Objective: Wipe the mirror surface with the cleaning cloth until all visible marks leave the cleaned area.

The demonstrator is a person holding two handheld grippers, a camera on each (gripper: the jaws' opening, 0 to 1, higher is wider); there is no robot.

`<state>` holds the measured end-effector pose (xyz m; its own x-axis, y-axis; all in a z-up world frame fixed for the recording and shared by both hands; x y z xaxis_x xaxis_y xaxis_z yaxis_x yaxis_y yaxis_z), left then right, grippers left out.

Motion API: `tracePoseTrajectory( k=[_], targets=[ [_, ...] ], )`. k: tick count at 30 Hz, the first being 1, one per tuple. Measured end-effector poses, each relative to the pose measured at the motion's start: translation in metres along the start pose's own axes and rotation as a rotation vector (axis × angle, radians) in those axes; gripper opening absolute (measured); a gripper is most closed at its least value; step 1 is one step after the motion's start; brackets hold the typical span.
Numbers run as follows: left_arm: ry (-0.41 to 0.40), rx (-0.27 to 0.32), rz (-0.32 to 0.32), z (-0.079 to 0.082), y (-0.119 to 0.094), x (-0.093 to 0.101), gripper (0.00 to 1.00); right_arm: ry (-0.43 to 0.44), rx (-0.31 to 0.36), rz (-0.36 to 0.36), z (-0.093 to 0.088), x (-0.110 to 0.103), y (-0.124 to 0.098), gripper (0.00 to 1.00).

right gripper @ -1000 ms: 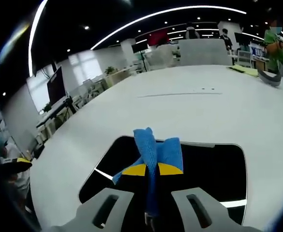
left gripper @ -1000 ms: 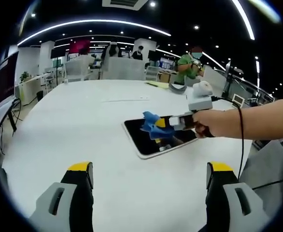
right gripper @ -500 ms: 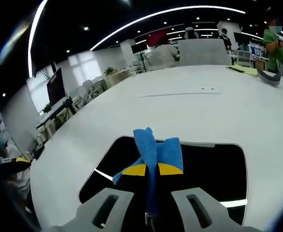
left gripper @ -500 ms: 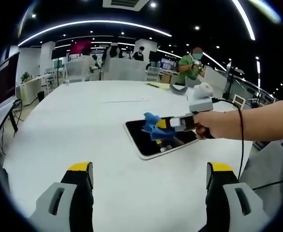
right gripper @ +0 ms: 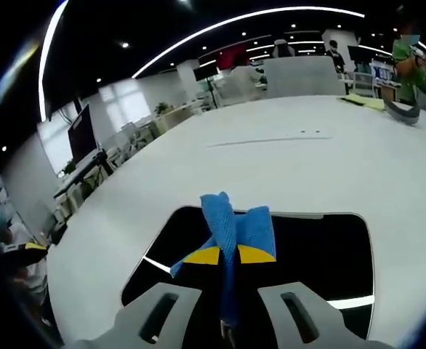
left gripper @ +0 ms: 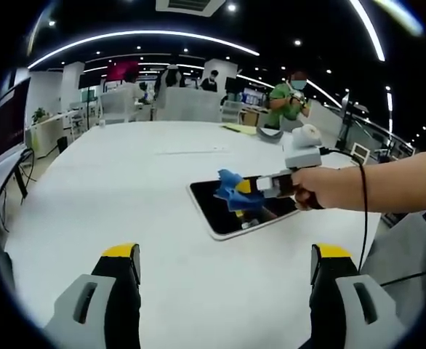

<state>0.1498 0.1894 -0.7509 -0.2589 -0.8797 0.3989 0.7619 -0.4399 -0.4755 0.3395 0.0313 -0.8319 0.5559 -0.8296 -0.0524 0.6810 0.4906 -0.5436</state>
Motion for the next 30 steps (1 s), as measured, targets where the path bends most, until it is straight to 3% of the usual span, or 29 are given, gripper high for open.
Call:
tracePoseTrajectory(
  k=[30],
  targets=[
    [-0.014,-0.002,0.009,-0.003,-0.002,-0.005,0.98,-0.008,-0.005,0.049,0.007,-0.031,0.002,0.03]
  ],
)
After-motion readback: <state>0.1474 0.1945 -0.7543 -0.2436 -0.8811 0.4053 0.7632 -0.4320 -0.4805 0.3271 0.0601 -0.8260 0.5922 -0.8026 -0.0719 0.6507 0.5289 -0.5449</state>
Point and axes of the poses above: the point that each gripper's makers call its tool centre point, and the gripper's own axes: y roughly forward along the fingers, x roughly to its right, z roughly out of its top, the point moved 3 cm from there along -y, roughly backward along the fingers, and after that the axes turned 15 degrees about -y, right-handed, at the moved point
